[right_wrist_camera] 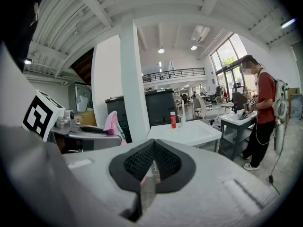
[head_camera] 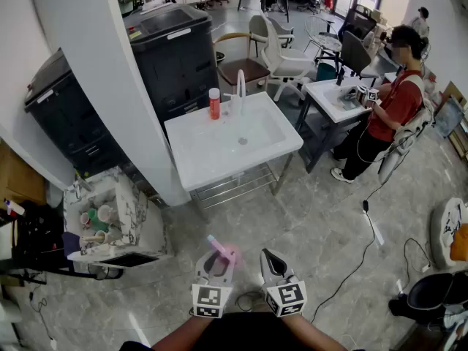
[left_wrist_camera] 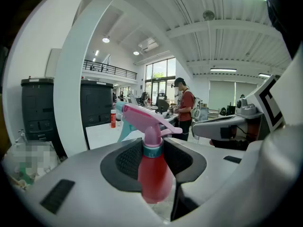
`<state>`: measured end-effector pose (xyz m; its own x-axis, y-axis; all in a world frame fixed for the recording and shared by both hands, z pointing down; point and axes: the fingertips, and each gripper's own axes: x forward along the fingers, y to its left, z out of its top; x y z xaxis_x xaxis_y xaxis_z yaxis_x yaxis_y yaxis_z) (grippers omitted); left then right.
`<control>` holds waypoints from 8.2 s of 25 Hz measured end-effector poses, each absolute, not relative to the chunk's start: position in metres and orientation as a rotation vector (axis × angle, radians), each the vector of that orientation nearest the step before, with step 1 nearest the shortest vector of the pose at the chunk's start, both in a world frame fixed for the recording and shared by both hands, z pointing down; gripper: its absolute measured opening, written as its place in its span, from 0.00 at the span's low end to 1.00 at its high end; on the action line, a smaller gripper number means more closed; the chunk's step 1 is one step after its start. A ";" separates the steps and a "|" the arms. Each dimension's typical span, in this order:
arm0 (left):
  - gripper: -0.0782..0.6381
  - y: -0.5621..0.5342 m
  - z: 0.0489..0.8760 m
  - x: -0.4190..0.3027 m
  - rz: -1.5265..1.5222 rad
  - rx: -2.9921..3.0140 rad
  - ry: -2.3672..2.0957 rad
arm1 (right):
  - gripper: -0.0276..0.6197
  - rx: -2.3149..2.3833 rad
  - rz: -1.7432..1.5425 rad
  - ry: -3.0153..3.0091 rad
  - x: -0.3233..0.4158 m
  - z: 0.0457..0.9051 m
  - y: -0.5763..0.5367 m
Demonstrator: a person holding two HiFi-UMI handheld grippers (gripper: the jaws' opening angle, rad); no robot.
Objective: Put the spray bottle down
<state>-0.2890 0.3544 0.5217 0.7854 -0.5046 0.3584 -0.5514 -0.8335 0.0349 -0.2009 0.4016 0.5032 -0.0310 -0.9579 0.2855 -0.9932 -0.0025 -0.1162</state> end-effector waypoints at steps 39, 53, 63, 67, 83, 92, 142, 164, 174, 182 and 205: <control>0.32 0.294 0.547 -0.085 0.487 2.815 -0.935 | 0.04 1.968 0.511 -2.278 -0.004 0.533 0.345; 0.32 0.103 0.526 -0.061 0.468 2.881 -0.845 | 0.04 2.038 0.469 -2.192 0.027 0.514 0.140; 0.32 0.021 0.536 -0.040 0.486 2.960 -0.712 | 0.04 2.133 0.468 -2.079 0.043 0.520 0.056; 0.32 0.008 0.537 -0.023 0.464 2.943 -0.662 | 0.04 2.138 0.449 -2.054 0.058 0.519 0.034; 0.31 -0.085 0.556 0.099 0.532 2.954 -0.683 | 0.04 2.013 0.429 -2.181 0.162 0.535 -0.107; 0.32 -0.147 0.576 0.169 0.596 2.929 -0.774 | 0.04 1.929 0.435 -2.250 0.215 0.541 -0.174; 0.32 -0.453 0.685 0.261 0.528 2.592 -1.543 | 0.04 1.721 0.604 -2.212 0.343 0.653 -0.347; 0.56 -0.410 0.703 0.251 0.528 2.525 -1.397 | 0.04 1.778 0.609 -2.185 0.341 0.639 -0.326; 0.56 -0.302 0.669 0.260 0.393 2.602 -1.070 | 0.04 1.923 0.577 -2.112 0.340 0.612 -0.271; 0.52 -0.195 0.618 0.223 0.343 2.789 -0.848 | 0.04 1.998 0.546 -2.130 0.280 0.574 -0.197; 0.15 -0.050 0.547 -0.091 0.171 2.593 -1.234 | 0.04 1.697 0.390 -2.398 -0.004 0.538 -0.056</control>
<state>-0.0910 -0.0500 0.5466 0.6314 -0.7444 0.2175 -0.7755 -0.6034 0.1858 -0.0041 -0.0555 0.5384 -0.3336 -0.8960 0.2929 -0.9427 0.3150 -0.1102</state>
